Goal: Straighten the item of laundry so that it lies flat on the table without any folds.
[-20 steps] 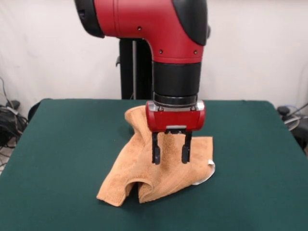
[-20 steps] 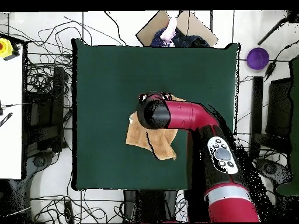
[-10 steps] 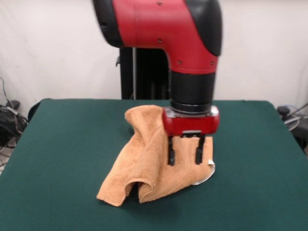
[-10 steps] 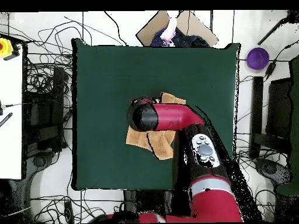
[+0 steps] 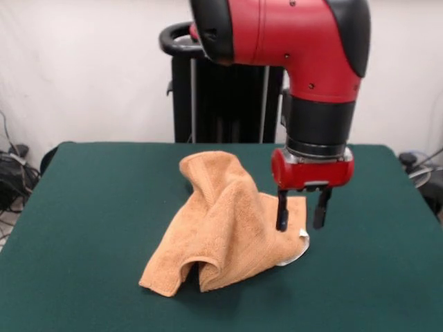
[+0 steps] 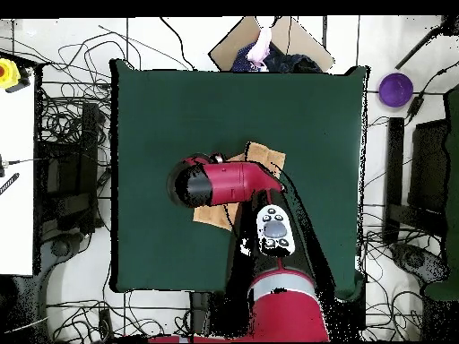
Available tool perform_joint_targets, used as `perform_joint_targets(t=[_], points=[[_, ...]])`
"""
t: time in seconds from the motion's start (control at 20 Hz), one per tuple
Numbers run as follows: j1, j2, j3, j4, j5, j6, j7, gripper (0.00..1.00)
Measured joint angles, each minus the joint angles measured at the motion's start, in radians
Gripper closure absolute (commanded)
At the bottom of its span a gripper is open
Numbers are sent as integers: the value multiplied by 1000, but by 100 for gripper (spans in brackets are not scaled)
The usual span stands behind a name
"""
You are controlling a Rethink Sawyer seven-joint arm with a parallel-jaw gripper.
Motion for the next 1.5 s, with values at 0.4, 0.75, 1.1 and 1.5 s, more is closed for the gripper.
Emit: perform_joint_targets(t=[0.4,0.75,1.1,1.5], points=[[-80,-18,12,15,36,0,0,0],[-81,-16,3,14,37,0,0,0],[-46,-10,0,14,37,0,0,0],[-43,7,-5,12,37,0,0,0]])
